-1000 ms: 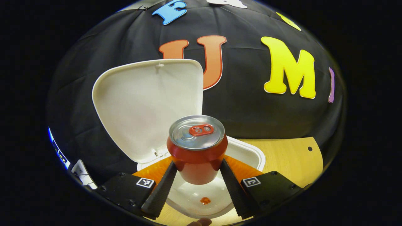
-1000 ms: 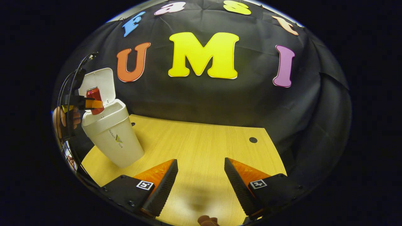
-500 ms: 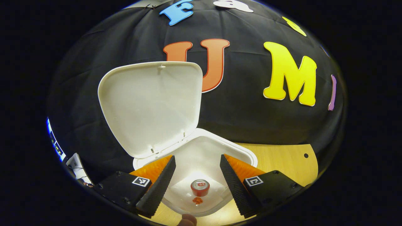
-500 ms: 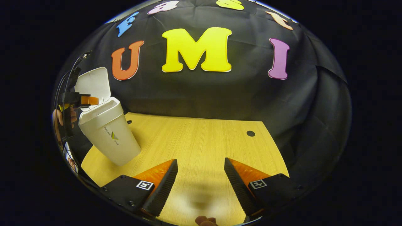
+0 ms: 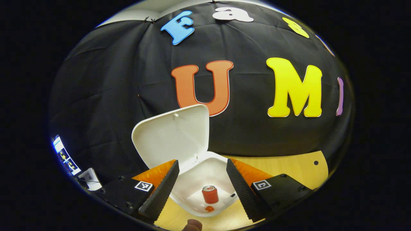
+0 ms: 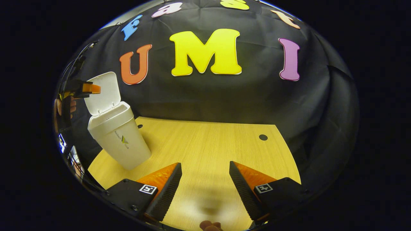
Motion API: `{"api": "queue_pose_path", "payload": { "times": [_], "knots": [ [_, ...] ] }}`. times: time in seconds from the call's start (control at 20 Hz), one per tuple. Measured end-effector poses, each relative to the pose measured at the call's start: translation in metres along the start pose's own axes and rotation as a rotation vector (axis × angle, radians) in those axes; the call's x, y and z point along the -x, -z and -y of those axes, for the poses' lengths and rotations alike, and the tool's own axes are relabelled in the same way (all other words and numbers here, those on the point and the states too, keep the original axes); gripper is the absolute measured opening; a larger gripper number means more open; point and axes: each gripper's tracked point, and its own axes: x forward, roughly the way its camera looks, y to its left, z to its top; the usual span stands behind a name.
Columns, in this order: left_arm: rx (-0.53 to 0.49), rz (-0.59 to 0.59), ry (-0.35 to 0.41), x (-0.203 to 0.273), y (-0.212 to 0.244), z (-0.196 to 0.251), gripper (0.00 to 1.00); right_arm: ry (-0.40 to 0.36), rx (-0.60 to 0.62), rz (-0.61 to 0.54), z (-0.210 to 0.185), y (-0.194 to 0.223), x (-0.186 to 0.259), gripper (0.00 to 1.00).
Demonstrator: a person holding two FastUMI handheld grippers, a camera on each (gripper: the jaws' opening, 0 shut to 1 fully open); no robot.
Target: Press the lid of the desktop garbage bin to open it, pick up the crumpled paper on the desktop and throw it into the bin, then pick up the pop can on the desktop and drop it into the bin, and finally close the garbage bin lid.
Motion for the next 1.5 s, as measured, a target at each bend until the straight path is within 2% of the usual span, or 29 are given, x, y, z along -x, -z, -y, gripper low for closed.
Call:
{"api": "queue_pose_path", "payload": {
  "times": [0.15, 0.2, 0.4, 0.55, 0.85, 1.05, 1.2, 1.3, 1.5],
  "knots": [
    [0.031, 0.033, -0.063, -0.002, -0.035, -0.017, 0.97, -0.017, -0.040, 0.010, 0.008, -0.009, 0.003, 0.94],
    [0.059, 0.032, -0.061, -0.004, -0.044, -0.018, 0.96, -0.022, -0.062, 0.012, 0.010, -0.012, 0.004, 0.94],
    [0.090, 0.055, -0.108, -0.015, -0.086, -0.029, 0.97, -0.035, -0.043, 0.027, 0.015, -0.020, 0.008, 0.94],
    [0.108, 0.081, -0.176, -0.031, -0.112, -0.052, 0.96, -0.036, -0.040, 0.035, 0.020, -0.023, 0.006, 0.95],
    [0.198, -0.006, -0.264, -0.074, -0.105, -0.089, 0.97, -0.016, -0.062, 0.020, 0.031, -0.018, 0.001, 0.95],
    [0.261, -0.117, -0.261, -0.089, -0.075, -0.086, 0.98, -0.002, -0.059, 0.009, 0.037, -0.012, -0.001, 0.95],
    [0.315, -0.137, -0.252, -0.089, -0.065, -0.078, 0.98, 0.009, -0.055, 0.002, 0.043, -0.007, -0.001, 0.95],
    [0.315, -0.128, -0.246, -0.086, -0.063, -0.078, 0.98, 0.014, -0.060, -0.002, 0.045, -0.005, -0.002, 0.95],
    [0.362, -0.125, -0.204, -0.076, -0.053, -0.056, 0.98, 0.011, -0.059, -0.014, 0.048, 0.005, 0.002, 0.94]
  ]
}}
